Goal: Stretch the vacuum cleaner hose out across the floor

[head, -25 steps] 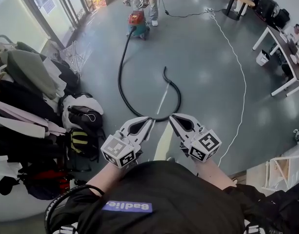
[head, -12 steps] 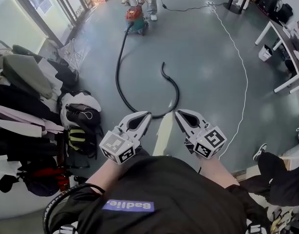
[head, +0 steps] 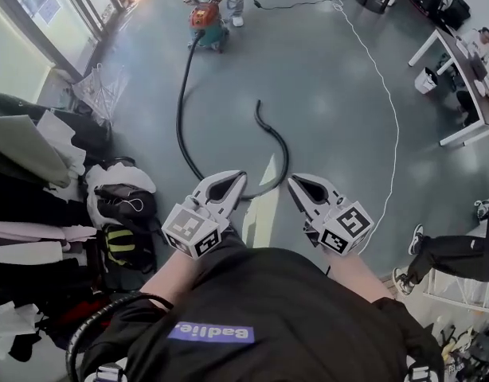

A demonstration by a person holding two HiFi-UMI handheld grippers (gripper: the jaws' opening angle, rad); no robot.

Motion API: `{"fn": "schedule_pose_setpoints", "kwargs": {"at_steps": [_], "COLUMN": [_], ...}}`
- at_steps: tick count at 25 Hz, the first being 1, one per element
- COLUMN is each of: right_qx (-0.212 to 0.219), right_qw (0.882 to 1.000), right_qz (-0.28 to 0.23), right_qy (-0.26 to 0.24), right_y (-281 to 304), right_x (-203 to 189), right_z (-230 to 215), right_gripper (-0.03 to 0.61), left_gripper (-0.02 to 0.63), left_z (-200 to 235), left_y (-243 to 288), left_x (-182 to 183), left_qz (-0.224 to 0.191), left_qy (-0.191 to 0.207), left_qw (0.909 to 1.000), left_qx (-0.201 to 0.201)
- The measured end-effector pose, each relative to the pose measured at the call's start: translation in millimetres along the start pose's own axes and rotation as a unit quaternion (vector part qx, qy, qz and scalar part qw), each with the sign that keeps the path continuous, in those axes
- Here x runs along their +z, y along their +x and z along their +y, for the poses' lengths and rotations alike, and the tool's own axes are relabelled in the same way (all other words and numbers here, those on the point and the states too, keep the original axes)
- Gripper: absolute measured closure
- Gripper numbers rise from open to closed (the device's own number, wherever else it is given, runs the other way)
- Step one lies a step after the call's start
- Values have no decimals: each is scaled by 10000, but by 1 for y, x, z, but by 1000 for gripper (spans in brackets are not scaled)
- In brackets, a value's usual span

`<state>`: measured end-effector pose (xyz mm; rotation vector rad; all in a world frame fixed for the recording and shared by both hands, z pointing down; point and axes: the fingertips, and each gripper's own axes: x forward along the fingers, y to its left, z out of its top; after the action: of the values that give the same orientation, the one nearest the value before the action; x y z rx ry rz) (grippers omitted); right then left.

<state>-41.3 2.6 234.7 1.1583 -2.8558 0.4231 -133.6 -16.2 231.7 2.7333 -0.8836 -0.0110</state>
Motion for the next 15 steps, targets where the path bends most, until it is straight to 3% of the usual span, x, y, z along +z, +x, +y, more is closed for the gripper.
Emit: {"fn": "schedule_pose_setpoints", "kwargs": {"at_steps": [9, 15], "right_qx": [-334, -485], "right_qw": [9992, 9976], "right_qz": [165, 363], "right_qy": [137, 338], "right_y": [138, 162], "right_x": [24, 19], "right_z": [-45, -76], "right_gripper": [575, 575], "left_gripper": [607, 607], "left_z": [168, 208], "left_y": [33, 62], "left_x": [30, 39], "left_qz": [113, 112], "left_qy": [-115, -230], "left_qw": [9994, 9991], "left_qx": [-311, -346]}}
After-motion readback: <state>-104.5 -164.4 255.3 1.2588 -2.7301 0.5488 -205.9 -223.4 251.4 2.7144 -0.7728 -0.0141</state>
